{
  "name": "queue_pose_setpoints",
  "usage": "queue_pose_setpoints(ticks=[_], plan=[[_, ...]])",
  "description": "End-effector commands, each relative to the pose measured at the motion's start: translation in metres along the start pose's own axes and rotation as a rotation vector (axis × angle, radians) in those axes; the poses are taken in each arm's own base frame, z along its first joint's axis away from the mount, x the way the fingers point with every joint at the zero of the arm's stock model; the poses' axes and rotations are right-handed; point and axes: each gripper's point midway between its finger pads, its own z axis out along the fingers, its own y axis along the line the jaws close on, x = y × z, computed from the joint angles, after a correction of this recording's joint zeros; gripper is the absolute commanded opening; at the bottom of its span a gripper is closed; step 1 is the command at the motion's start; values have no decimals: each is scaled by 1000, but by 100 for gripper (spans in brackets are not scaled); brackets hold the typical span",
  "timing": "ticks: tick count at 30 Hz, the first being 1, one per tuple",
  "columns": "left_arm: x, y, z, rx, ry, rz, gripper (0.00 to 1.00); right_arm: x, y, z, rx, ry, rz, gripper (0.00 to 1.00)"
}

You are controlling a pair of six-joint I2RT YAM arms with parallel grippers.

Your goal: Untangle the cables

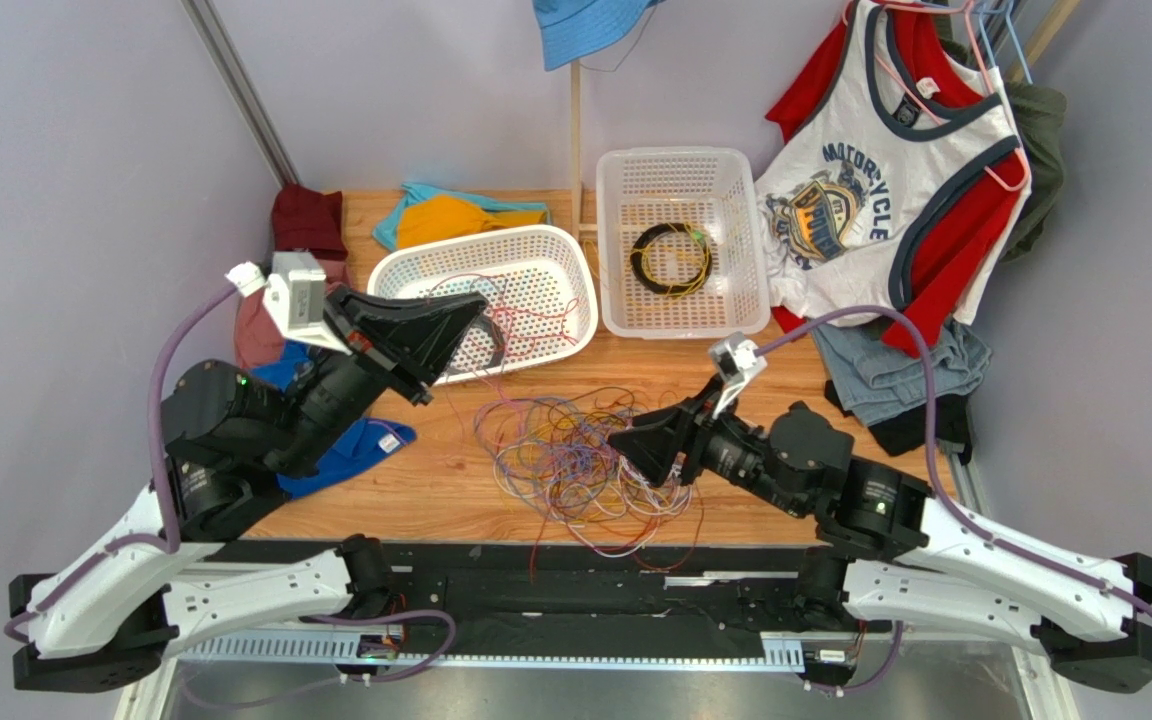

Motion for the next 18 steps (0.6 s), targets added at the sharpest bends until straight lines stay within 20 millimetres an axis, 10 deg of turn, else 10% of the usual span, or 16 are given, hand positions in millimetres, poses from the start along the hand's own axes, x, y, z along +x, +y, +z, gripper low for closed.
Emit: queue_pose_setpoints(ticks=[1, 8, 18], plan=[[25, -6, 15, 17, 149, 69, 0, -34, 45, 11, -151, -65, -13, 57], [38, -8, 31, 0, 218, 84, 0, -55, 82, 11, -288, -123, -33, 62], [67, -13, 45, 20, 297, 74, 0, -55, 85, 24, -277, -126, -70, 62]])
